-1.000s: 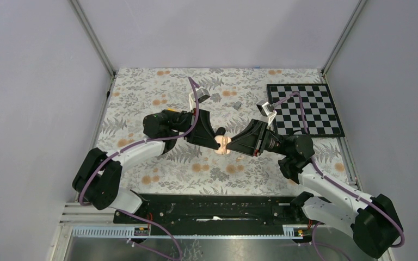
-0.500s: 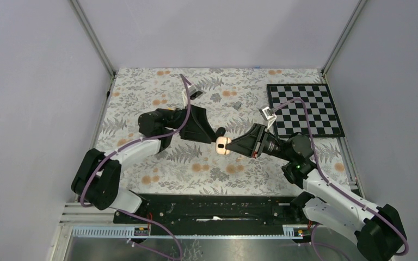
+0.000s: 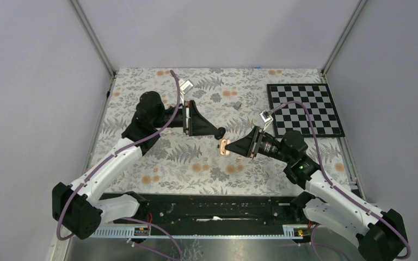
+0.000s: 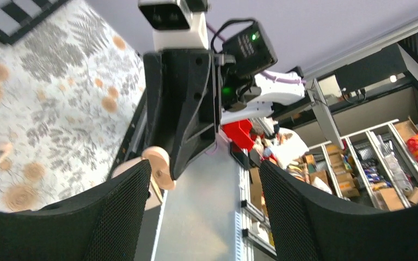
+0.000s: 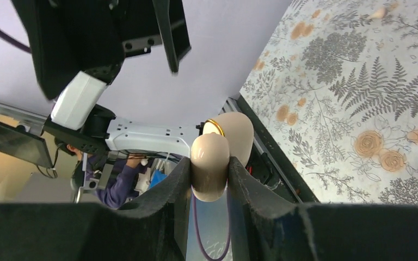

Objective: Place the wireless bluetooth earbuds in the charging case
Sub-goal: Open the charging case, then pick up the earbud from the center of the board.

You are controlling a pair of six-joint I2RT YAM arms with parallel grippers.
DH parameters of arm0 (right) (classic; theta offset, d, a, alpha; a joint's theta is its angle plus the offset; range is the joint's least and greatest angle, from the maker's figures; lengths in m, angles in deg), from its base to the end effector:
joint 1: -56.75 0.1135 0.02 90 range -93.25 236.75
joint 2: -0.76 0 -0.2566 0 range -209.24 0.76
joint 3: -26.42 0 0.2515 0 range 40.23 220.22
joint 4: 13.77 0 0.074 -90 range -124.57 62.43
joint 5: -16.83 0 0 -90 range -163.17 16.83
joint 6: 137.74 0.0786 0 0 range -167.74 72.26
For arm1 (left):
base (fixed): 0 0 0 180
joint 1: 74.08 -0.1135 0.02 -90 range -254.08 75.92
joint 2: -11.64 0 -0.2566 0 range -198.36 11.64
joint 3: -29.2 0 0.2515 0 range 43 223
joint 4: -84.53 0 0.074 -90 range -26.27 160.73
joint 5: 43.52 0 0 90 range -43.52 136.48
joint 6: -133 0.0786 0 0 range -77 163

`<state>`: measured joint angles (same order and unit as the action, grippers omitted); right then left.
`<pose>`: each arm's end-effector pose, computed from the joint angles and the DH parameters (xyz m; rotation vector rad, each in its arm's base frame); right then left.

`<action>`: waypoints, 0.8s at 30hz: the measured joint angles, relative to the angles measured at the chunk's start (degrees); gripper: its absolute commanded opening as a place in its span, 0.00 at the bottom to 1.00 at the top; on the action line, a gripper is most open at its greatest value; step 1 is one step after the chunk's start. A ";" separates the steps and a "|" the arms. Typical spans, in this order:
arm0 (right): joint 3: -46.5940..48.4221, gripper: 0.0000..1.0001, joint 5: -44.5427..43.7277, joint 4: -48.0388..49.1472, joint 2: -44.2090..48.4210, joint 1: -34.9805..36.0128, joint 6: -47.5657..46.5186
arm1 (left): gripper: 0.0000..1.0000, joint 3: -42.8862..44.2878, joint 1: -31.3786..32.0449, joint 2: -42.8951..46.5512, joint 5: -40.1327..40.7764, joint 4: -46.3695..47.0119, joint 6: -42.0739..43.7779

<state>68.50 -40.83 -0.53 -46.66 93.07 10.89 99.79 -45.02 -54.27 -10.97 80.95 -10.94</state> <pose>0.1651 0.1736 0.2983 -0.2172 1.7043 1.6990 0.2145 -0.1950 0.3705 0.5532 1.8379 -1.8196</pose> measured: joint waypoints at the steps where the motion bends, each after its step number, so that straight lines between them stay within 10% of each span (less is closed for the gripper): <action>1: 0.17 0.00 -0.26 -0.81 -0.04 0.00 -0.35 | 0.74 -0.26 0.81 0.13 0.33 -1.11 0.42; 24: 3.93 0.00 -11.74 -22.27 -6.67 -0.33 -4.74 | 0.70 0.52 4.28 -3.48 17.68 -22.97 11.39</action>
<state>72.43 -52.57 -22.80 -53.33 92.74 6.15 100.32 -40.74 -57.74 6.71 57.98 0.45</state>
